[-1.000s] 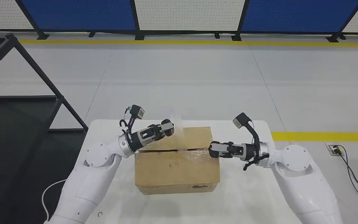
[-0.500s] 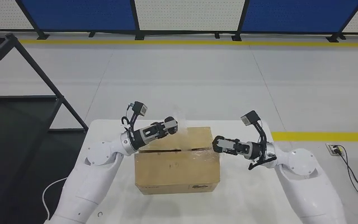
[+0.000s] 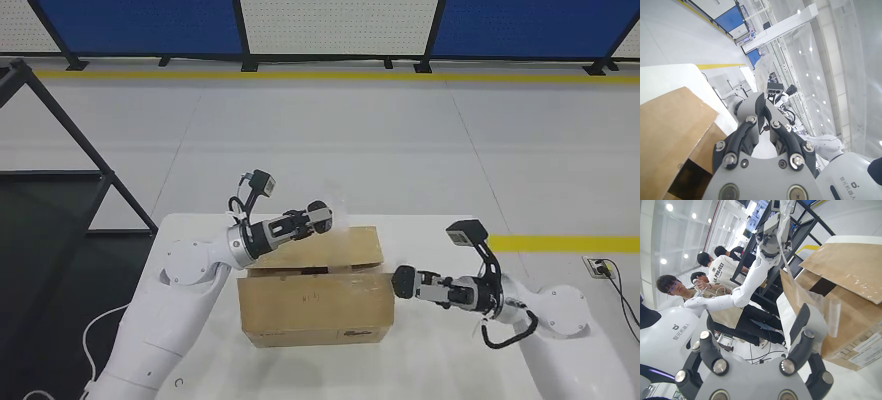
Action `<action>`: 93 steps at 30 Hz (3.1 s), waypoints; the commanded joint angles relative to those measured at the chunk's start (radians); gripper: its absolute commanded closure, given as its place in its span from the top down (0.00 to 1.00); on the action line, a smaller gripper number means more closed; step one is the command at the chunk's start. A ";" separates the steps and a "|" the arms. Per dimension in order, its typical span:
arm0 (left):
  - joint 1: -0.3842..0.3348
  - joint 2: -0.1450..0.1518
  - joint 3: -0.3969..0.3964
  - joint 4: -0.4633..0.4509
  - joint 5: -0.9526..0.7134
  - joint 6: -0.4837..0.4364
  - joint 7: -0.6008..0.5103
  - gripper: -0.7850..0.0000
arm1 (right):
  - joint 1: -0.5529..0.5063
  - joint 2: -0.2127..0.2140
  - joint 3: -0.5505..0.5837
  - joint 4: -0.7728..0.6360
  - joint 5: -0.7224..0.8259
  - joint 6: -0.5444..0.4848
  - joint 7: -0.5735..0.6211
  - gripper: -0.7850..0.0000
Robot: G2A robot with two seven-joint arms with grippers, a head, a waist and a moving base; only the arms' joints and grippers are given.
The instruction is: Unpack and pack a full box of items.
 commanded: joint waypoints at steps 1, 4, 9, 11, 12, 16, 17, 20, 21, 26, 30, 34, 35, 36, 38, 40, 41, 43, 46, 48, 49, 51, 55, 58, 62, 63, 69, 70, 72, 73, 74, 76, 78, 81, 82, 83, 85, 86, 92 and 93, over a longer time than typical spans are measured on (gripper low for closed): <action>-0.003 -0.002 0.005 -0.001 0.003 0.000 0.002 0.00 | -0.002 0.005 -0.019 -0.021 0.006 0.015 0.013 1.00; -0.007 -0.006 0.010 -0.003 0.005 0.001 0.003 0.00 | 0.003 0.014 -0.052 -0.028 -0.016 0.023 0.021 1.00; -0.008 -0.010 0.015 -0.013 0.009 -0.002 0.004 0.00 | 0.029 0.022 -0.140 0.001 -0.060 0.022 0.019 1.00; -0.007 -0.011 0.016 -0.017 0.011 -0.001 0.006 0.00 | 0.045 0.024 -0.167 0.035 -0.081 0.020 0.017 1.00; -0.007 -0.011 0.015 -0.020 0.012 -0.003 0.005 0.00 | 0.053 0.025 -0.178 0.055 -0.084 0.016 0.014 1.00; -0.004 -0.013 0.015 -0.027 0.016 -0.001 0.004 0.00 | 0.080 0.025 -0.205 0.131 -0.073 0.001 -0.002 1.00; -0.002 -0.013 0.015 -0.029 0.017 -0.001 0.003 0.00 | 0.087 0.024 -0.210 0.148 -0.072 0.000 -0.003 1.00; 0.001 -0.014 0.015 -0.033 0.020 -0.001 0.002 0.00 | 0.112 0.021 -0.228 0.192 -0.075 0.005 0.000 1.00; 0.002 -0.014 0.015 -0.035 0.021 -0.001 0.002 0.00 | 0.120 0.019 -0.236 0.202 -0.075 0.008 0.000 1.00; 0.004 -0.015 0.013 -0.040 0.029 0.000 0.002 0.00 | 0.152 0.012 -0.264 0.240 -0.078 0.026 0.008 1.00; 0.006 -0.016 0.009 -0.054 0.035 0.003 0.003 0.00 | 0.171 0.008 -0.282 0.257 -0.083 0.037 0.011 1.00; 0.006 -0.017 0.008 -0.072 0.044 0.005 0.005 0.00 | 0.182 0.006 -0.294 0.267 -0.088 0.047 0.009 1.00; 0.005 -0.017 0.008 -0.076 0.045 0.006 0.006 0.00 | 0.183 0.005 -0.297 0.269 -0.088 0.048 0.008 1.00; 0.004 -0.017 0.008 -0.080 0.048 0.007 0.007 0.00 | 0.185 0.005 -0.299 0.272 -0.088 0.049 0.008 1.00; 0.000 -0.018 0.009 -0.088 0.051 0.009 0.009 0.00 | 0.187 0.004 -0.303 0.277 -0.090 0.054 0.004 1.00; -0.003 -0.019 0.008 -0.092 0.052 0.011 0.011 0.00 | 0.188 0.003 -0.307 0.281 -0.090 0.056 0.000 1.00; -0.006 -0.020 0.008 -0.092 0.053 0.011 0.012 0.00 | 0.188 0.003 -0.308 0.283 -0.091 0.056 0.000 1.00; -0.012 -0.021 0.009 -0.093 0.056 0.011 0.012 0.00 | 0.189 0.002 -0.311 0.286 -0.089 0.058 -0.001 1.00; -0.021 -0.024 0.011 -0.092 0.057 0.013 0.016 0.00 | 0.189 0.002 -0.313 0.290 -0.091 0.058 -0.003 1.00; -0.028 -0.026 0.013 -0.092 0.056 0.011 0.017 0.00 | 0.187 0.002 -0.312 0.290 -0.088 0.054 -0.008 1.00; -0.031 -0.027 0.013 -0.091 0.056 0.010 0.017 0.00 | 0.185 0.002 -0.309 0.291 -0.084 0.048 -0.019 1.00; -0.037 -0.029 0.015 -0.089 0.053 0.010 0.020 0.00 | 0.180 0.003 -0.305 0.289 -0.080 0.042 -0.026 1.00; -0.048 -0.033 0.019 -0.088 0.053 0.004 0.025 0.00 | 0.171 0.006 -0.295 0.284 -0.073 0.036 -0.031 1.00; -0.055 -0.036 0.020 -0.092 0.054 0.000 0.032 0.00 | 0.167 0.008 -0.291 0.280 -0.076 0.037 -0.032 1.00; -0.062 -0.040 0.025 -0.100 0.055 0.000 0.042 0.00 | 0.163 0.010 -0.287 0.274 -0.076 0.040 -0.032 1.00; -0.065 -0.042 0.026 -0.101 0.053 0.001 0.044 0.00 | 0.161 0.011 -0.285 0.275 -0.075 0.041 -0.036 1.00; -0.080 -0.048 0.029 -0.108 0.045 -0.004 0.057 0.00 | 0.146 0.016 -0.267 0.265 -0.065 0.038 -0.047 1.00; -0.082 -0.049 0.028 -0.111 0.044 -0.005 0.060 0.00 | 0.143 0.017 -0.265 0.262 -0.064 0.039 -0.048 1.00; -0.085 -0.051 0.026 -0.117 0.042 -0.007 0.064 0.00 | 0.140 0.018 -0.261 0.258 -0.063 0.039 -0.050 1.00; -0.087 -0.051 0.026 -0.120 0.042 -0.007 0.065 0.00 | 0.138 0.019 -0.260 0.256 -0.062 0.039 -0.050 1.00; -0.087 -0.052 0.025 -0.122 0.044 -0.007 0.066 0.00 | 0.136 0.020 -0.257 0.254 -0.060 0.038 -0.050 1.00; -0.088 -0.053 0.024 -0.125 0.046 -0.008 0.070 0.00 | 0.131 0.021 -0.250 0.249 -0.049 0.029 -0.053 1.00; -0.088 -0.054 0.024 -0.129 0.049 -0.008 0.073 0.00 | 0.122 0.023 -0.236 0.246 -0.020 0.011 -0.057 1.00; -0.090 -0.056 0.024 -0.136 0.052 -0.010 0.076 0.00 | 0.106 0.024 -0.216 0.255 0.049 -0.006 -0.054 1.00; -0.092 -0.057 0.024 -0.139 0.054 -0.011 0.078 0.00 | 0.103 0.024 -0.212 0.263 0.071 -0.006 -0.051 1.00; -0.093 -0.057 0.025 -0.142 0.056 -0.012 0.080 0.00 | 0.101 0.022 -0.210 0.272 0.095 -0.007 -0.051 1.00; -0.095 -0.059 0.024 -0.150 0.061 -0.013 0.083 0.00 | 0.098 0.019 -0.207 0.291 0.150 -0.012 -0.050 1.00; -0.097 -0.059 0.024 -0.154 0.064 -0.014 0.084 0.00 | 0.098 0.016 -0.208 0.300 0.178 -0.016 -0.039 1.00; -0.105 -0.061 0.020 -0.166 0.091 -0.009 0.108 0.00 | 0.102 0.011 -0.213 0.322 0.229 -0.016 -0.019 1.00; -0.105 -0.061 0.020 -0.166 0.091 -0.009 0.108 0.00 | 0.102 0.011 -0.213 0.322 0.229 -0.016 -0.019 1.00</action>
